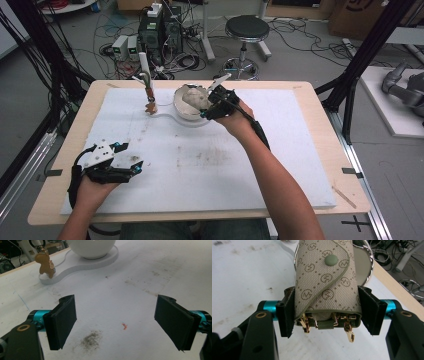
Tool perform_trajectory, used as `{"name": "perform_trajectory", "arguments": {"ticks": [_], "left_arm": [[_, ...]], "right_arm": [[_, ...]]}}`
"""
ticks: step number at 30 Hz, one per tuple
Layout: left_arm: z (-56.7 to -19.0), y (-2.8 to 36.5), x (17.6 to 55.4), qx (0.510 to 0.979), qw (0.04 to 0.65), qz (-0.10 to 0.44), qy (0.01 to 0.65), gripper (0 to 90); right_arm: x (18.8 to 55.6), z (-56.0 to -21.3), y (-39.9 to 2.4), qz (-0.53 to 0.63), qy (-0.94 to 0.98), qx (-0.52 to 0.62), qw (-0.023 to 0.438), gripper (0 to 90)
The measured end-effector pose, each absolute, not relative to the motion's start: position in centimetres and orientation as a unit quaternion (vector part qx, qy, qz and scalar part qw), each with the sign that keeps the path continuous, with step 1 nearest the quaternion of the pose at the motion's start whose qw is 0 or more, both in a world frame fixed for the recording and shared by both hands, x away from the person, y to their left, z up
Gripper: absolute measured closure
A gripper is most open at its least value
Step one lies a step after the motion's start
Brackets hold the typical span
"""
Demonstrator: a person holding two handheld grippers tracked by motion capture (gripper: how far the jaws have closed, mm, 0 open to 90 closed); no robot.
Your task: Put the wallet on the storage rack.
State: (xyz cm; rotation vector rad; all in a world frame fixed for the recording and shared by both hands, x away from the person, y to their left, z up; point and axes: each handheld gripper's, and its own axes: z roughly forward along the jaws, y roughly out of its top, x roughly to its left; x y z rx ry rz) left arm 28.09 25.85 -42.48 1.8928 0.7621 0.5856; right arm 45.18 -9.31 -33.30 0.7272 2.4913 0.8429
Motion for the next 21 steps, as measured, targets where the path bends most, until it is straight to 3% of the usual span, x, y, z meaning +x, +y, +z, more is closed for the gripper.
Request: {"name": "perform_trajectory", "arguments": {"ticks": [21], "left_arm": [[-42.6,26.1,28.1,0.777,0.488,0.24,0.317,17.8]], "right_arm": [[48.5,-34.4,-5.6,0.242,0.907,0.273,0.21,37.1]]}}
